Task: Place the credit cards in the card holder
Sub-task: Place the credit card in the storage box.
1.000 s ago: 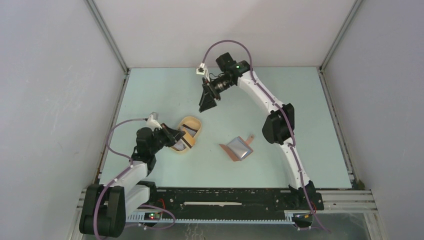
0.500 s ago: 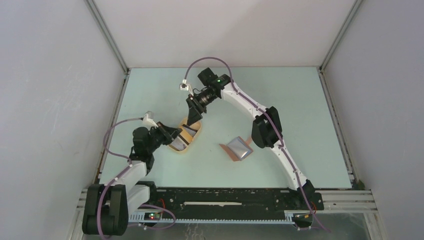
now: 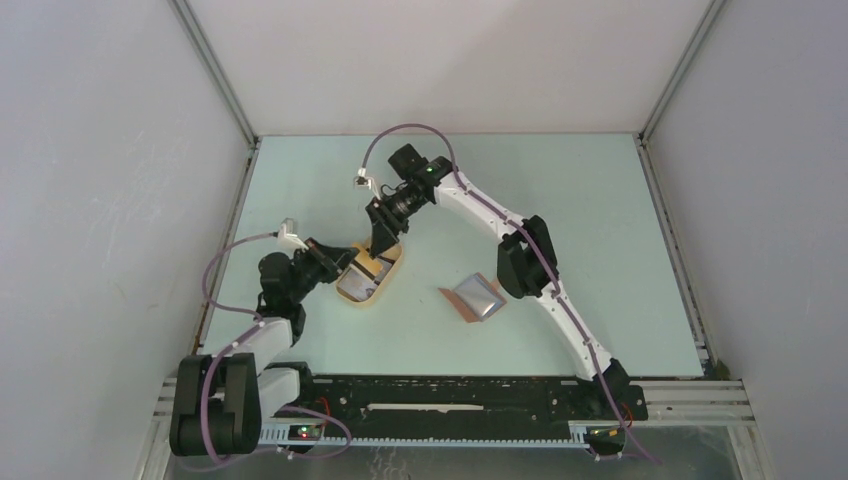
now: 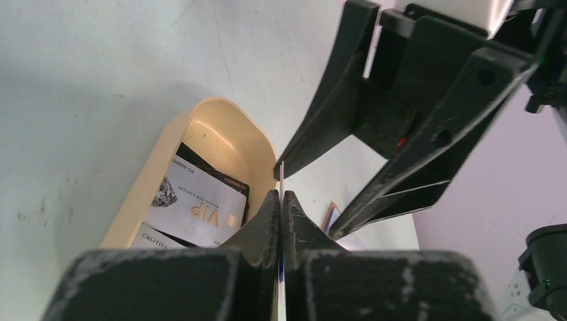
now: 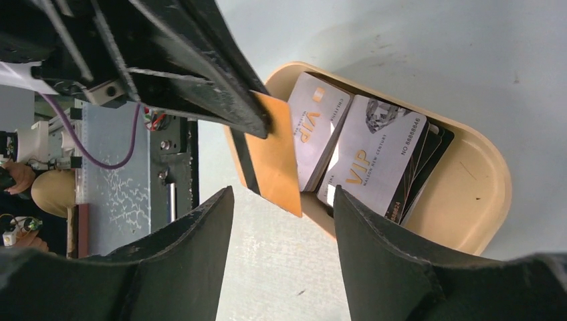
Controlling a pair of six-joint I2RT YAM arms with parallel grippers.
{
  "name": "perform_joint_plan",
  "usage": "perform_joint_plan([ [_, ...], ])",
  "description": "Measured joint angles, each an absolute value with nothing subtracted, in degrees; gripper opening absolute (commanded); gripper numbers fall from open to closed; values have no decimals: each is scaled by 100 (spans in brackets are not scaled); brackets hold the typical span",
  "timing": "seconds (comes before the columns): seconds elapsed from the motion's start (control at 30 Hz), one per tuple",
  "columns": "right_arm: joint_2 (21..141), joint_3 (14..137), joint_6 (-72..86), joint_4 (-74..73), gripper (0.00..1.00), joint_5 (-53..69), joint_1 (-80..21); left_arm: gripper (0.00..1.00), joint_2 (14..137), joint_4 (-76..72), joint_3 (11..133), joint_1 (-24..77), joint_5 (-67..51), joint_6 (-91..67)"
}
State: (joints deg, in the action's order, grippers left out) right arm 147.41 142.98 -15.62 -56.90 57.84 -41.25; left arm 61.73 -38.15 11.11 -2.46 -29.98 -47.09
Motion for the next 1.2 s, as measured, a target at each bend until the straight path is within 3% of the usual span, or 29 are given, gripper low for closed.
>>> perform_joint_plan([
  [0.33, 15122, 14418, -1319, -5634, 51, 5673, -4244, 0, 6386, -4180, 1111, -331, -3144, -4866],
  [0.7, 15122, 14486, -1306, -5629, 46, 6121, -4281, 0, 6698, -4534, 1111, -410, -3245, -5089],
  [0.83, 15122, 14486, -1282, -5627, 34, 6093, -4300, 0, 6775, -4595, 1111, -421, -3323, -5135],
  [0.93, 15122, 14486, -1251, -5616, 17, 6064, -4287, 0, 6816, -4648, 1111, -429, -3347, -5168],
  [1.03, 15122, 14486, -1153, -5605, 0, 6101, -4254, 6, 6829, -4709, 1111, -445, -3382, -5164],
  [1.2, 15122, 14486, -978, -5583, 0, 6375, -4180, 30, 6827, -4838, 1111, -464, -3415, -5170],
])
